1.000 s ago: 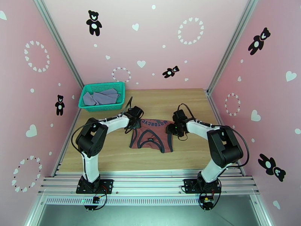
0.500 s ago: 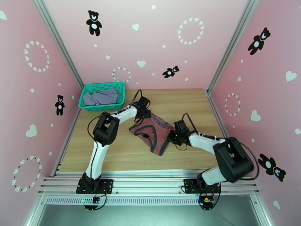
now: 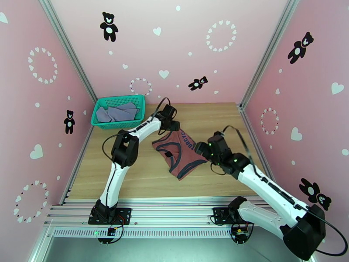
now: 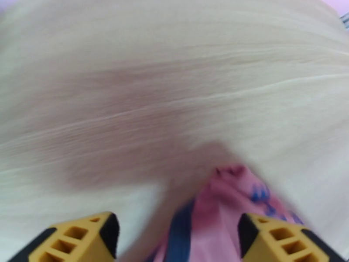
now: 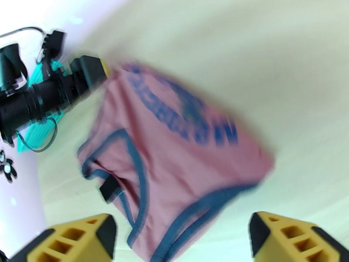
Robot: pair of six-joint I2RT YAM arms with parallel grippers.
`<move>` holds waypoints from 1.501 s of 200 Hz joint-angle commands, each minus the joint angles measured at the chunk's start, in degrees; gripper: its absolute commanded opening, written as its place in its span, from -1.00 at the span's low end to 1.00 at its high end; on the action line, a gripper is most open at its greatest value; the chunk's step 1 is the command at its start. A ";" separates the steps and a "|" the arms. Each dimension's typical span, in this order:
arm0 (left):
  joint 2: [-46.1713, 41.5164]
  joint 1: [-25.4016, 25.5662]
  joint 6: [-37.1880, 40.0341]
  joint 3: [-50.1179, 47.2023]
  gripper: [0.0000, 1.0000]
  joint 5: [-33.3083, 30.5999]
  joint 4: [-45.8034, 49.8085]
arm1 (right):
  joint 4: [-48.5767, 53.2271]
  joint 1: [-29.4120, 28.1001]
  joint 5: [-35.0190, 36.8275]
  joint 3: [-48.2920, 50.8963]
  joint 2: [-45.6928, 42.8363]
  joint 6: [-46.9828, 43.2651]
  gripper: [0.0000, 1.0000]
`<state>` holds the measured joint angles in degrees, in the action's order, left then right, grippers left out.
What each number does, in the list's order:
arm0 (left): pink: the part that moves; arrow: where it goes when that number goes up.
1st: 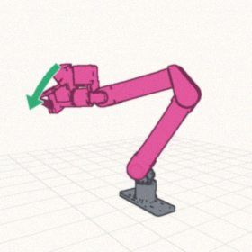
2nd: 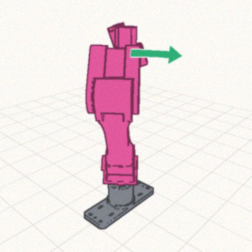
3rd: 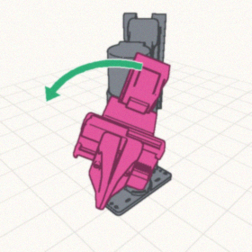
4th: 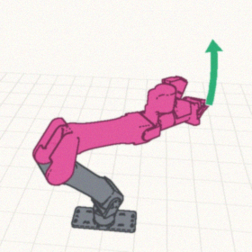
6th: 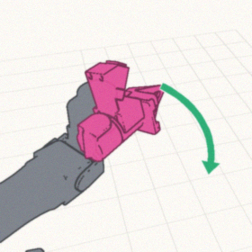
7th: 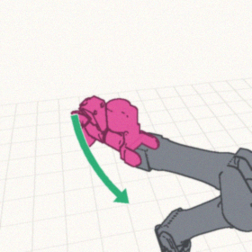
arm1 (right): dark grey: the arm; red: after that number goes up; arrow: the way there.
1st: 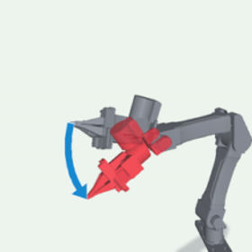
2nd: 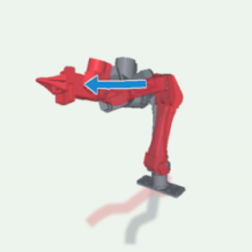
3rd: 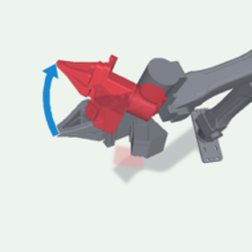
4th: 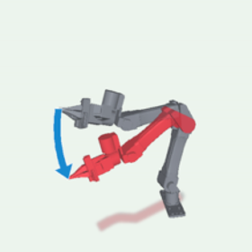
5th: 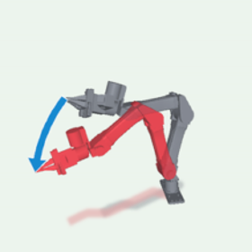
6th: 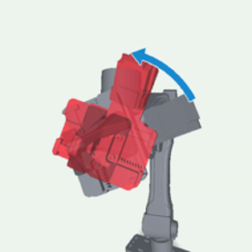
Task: Fold and stack the mixed laundry pile
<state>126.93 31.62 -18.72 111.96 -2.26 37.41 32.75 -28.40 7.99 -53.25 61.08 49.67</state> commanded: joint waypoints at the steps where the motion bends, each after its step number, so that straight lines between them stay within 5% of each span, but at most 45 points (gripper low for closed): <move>1: -14.05 1.15 0.35 -2.85 0.70 -4.96 2.32 | 8.34 4.93 -5.34 -7.77 7.30 -22.43 0.80; 47: -29.28 1.86 -13.97 -26.29 0.53 -12.37 7.57 | 9.98 8.49 -18.29 -29.77 34.50 -41.34 0.79; 80: -32.90 -0.12 -23.46 -43.29 0.47 -7.82 -0.93 | 11.11 8.80 -22.61 -46.77 53.97 -44.42 0.66; 154: -22.04 -1.24 -27.16 -47.20 0.47 -3.68 -15.70 | 12.51 8.80 -26.16 -62.59 75.96 -41.98 0.59; 179: -17.50 -1.26 -26.16 -44.88 0.46 -0.72 -18.08 | 11.24 8.72 -29.61 -62.27 78.25 -39.79 0.36; 195: -14.31 -1.37 -24.87 -42.25 0.37 0.33 -18.14 | 10.69 8.72 -29.85 -61.55 78.58 -38.56 0.02; 224: -8.35 -1.80 -20.91 -34.16 -0.52 1.13 -15.69 | 8.49 8.89 -25.21 -56.30 74.81 -35.23 -0.72; 256: 0.00 -3.77 -15.43 -19.47 -0.88 3.18 -10.56 | 5.02 10.06 -13.54 -43.53 64.66 -24.26 -0.99; 300: 15.56 -4.46 -6.98 10.82 -0.87 9.76 -0.43 | -7.73 10.65 -2.15 -15.75 46.75 -0.60 -1.00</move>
<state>136.38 27.86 -31.97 109.65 3.99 30.26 30.06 -17.98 -3.86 -81.14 116.66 32.29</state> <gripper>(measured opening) 0.087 0.075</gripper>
